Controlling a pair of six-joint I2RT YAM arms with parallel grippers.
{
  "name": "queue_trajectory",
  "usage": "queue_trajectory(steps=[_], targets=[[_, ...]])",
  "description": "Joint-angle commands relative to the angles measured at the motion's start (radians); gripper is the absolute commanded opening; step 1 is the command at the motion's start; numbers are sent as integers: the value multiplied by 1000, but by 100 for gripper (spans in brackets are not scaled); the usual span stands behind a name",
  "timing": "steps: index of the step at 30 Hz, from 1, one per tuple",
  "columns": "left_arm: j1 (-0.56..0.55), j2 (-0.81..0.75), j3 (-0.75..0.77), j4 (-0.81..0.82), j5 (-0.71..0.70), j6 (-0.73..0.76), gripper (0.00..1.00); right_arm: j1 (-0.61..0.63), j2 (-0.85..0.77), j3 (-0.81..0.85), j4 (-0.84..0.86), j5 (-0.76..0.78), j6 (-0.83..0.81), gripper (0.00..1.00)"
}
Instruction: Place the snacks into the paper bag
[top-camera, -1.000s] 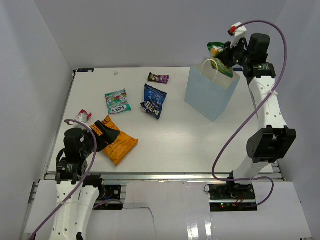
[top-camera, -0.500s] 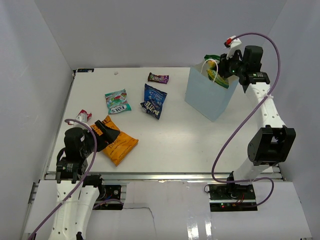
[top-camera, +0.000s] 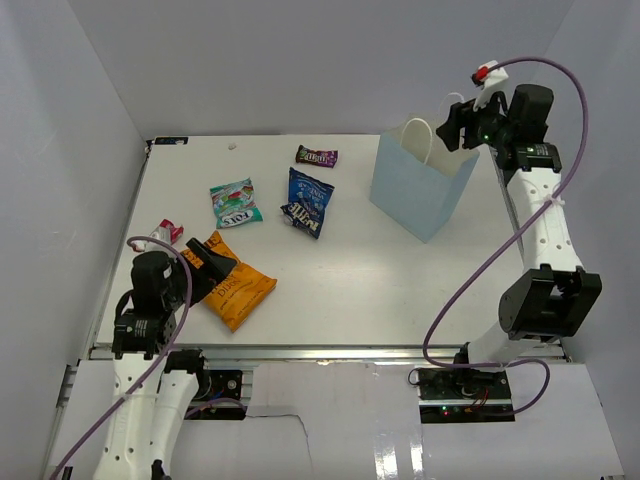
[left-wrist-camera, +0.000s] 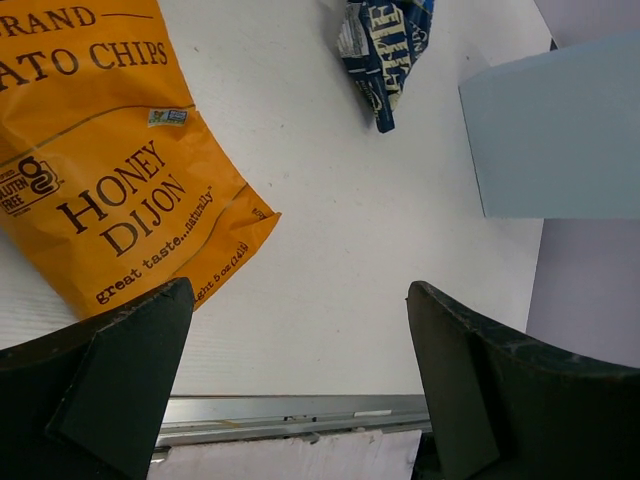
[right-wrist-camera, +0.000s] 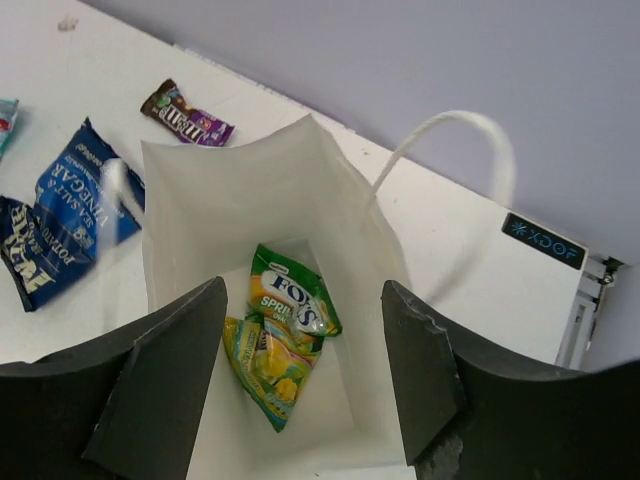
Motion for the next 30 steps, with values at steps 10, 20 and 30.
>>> queue_trajectory(steps=[10, 20, 30], targets=[[4, 234, 19, -193, -313, -119, 98, -90, -76, 306, -297, -105, -116, 69], [4, 499, 15, -61, -323, -122, 95, -19, -168, 189, -462, -271, -380, 73], [4, 578, -8, 20, -287, -95, 93, 253, -253, -62, -421, -251, -403, 75]])
